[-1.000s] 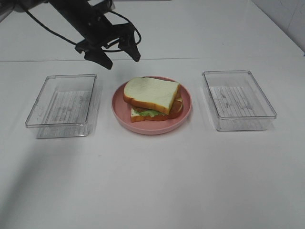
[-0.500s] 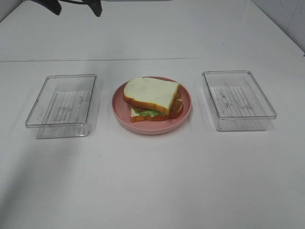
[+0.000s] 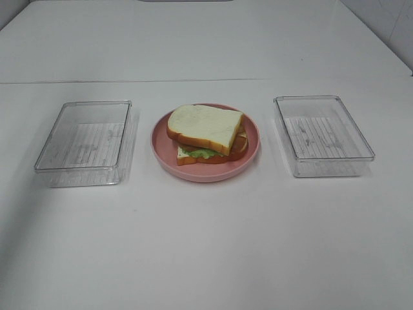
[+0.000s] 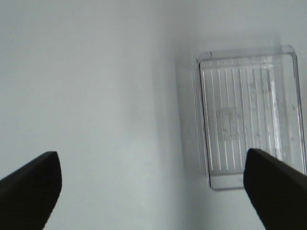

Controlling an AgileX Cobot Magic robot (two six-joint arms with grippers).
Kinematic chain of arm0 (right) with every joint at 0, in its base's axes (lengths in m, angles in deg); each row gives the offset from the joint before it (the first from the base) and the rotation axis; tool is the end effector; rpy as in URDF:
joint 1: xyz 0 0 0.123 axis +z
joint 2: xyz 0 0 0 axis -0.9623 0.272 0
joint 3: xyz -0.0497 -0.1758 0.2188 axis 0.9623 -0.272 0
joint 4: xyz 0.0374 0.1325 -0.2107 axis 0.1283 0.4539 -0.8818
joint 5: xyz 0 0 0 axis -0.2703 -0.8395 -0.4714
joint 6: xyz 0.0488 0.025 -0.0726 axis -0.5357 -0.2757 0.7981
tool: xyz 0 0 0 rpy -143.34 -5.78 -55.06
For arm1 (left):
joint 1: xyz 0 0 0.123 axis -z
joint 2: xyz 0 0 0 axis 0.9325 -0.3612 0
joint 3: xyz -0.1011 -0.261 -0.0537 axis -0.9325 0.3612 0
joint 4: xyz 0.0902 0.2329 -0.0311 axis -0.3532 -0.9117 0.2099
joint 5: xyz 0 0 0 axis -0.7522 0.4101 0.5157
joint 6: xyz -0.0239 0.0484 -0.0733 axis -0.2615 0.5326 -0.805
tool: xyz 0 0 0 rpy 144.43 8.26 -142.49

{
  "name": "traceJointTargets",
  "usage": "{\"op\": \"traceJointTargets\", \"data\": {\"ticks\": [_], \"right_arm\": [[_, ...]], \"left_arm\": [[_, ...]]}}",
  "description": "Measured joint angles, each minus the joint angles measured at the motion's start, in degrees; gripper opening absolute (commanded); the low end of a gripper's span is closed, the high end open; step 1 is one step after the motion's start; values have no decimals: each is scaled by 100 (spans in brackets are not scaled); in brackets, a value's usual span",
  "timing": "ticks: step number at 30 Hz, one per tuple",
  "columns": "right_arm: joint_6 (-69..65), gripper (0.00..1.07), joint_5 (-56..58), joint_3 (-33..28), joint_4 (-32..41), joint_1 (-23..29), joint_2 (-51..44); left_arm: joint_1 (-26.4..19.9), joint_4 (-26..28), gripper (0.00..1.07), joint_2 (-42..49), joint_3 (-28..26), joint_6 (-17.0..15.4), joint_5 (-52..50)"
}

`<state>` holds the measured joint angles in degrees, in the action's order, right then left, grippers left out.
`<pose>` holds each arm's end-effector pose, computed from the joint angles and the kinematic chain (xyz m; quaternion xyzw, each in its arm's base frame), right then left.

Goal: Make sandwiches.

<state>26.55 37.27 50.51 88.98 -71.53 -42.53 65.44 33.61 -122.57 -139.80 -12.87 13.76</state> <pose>-0.0026 0.0011 0.2608 -0.0029 0.8756 0.0281 0.4822 0.3918 0.0206 0.3499 -0.0075 0.9751 -0.0035 0.2217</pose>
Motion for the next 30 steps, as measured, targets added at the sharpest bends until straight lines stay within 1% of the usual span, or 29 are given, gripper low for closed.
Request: {"op": "traceJointTargets", "data": {"ticks": [1, 2, 3, 4, 6, 7, 8, 9, 10, 11, 12, 13, 14, 15, 16, 17, 18, 20, 21, 22, 23, 24, 25, 26, 29, 30], "right_arm": [[0, 79, 0, 0, 0, 0, 0], [0, 79, 0, 0, 0, 0, 0], [0, 79, 0, 0, 0, 0, 0], [0, 79, 0, 0, 0, 0, 0], [0, 79, 0, 0, 0, 0, 0], [0, 79, 0, 0, 0, 0, 0], [0, 79, 0, 0, 0, 0, 0], [0, 79, 0, 0, 0, 0, 0], [0, 79, 0, 0, 0, 0, 0], [0, 79, 0, 0, 0, 0, 0], [0, 79, 0, 0, 0, 0, 0], [0, 79, 0, 0, 0, 0, 0], [0, 79, 0, 0, 0, 0, 0], [0, 79, 0, 0, 0, 0, 0], [0, 79, 0, 0, 0, 0, 0], [0, 79, 0, 0, 0, 0, 0], [0, 79, 0, 0, 0, 0, 0], [0, 79, 0, 0, 0, 0, 0], [0, 79, 0, 0, 0, 0, 0], [0, 79, 0, 0, 0, 0, 0], [0, 79, 0, 0, 0, 0, 0], [0, 79, 0, 0, 0, 0, 0], [0, 79, 0, 0, 0, 0, 0], [0, 79, 0, 0, 0, 0, 0], [0, 79, 0, 0, 0, 0, 0], [0, 79, 0, 0, 0, 0, 0]], "left_arm": [[-6, 0, 95, 269, 275, 34, 0], [-6, 0, 95, 269, 275, 34, 0], [-6, 17, 95, 779, 819, 92, 0], [-6, 17, 95, 779, 819, 92, 0], [-6, 103, 95, 2017, 2051, 138, 6], [-6, 103, 95, 2017, 2051, 138, 6], [-6, 126, 95, 2372, 2298, 138, 11], [-6, 126, 95, 2372, 2298, 138, 11], [-6, 149, 95, 3019, 2825, 138, -6], [-6, 160, 95, 3375, 3117, 138, -11], [-6, 160, 95, 3375, 3117, 138, -11], [-6, 172, 95, 3982, 3678, 138, -34], [-6, 172, 95, 4314, 3953, 115, -46], [-6, 172, 95, 4314, 3953, 115, -46], [-6, 189, 95, 4985, 4423, 23, -63], [-6, 183, 95, 5254, 4618, -11, -74], [-6, 183, 95, 5254, 4618, -11, -74], [-6, 183, 95, 6509, 5443, -126, -74], [-6, 183, 95, 6509, 5443, -126, -74], [-6, 183, 95, 6847, 5626, -132, -69], [-6, 183, 95, 7494, 5976, -143, -29], [-6, 183, 95, 7494, 5976, -143, -29], [-6, 189, 95, 7746, 6102, -155, -11], [-6, 189, 95, 8359, 6394, -206, 6], [-6, 189, 95, 8600, 6497, -275, 6], [-6, 189, 95, 9139, 6709, -275, 17]]}}
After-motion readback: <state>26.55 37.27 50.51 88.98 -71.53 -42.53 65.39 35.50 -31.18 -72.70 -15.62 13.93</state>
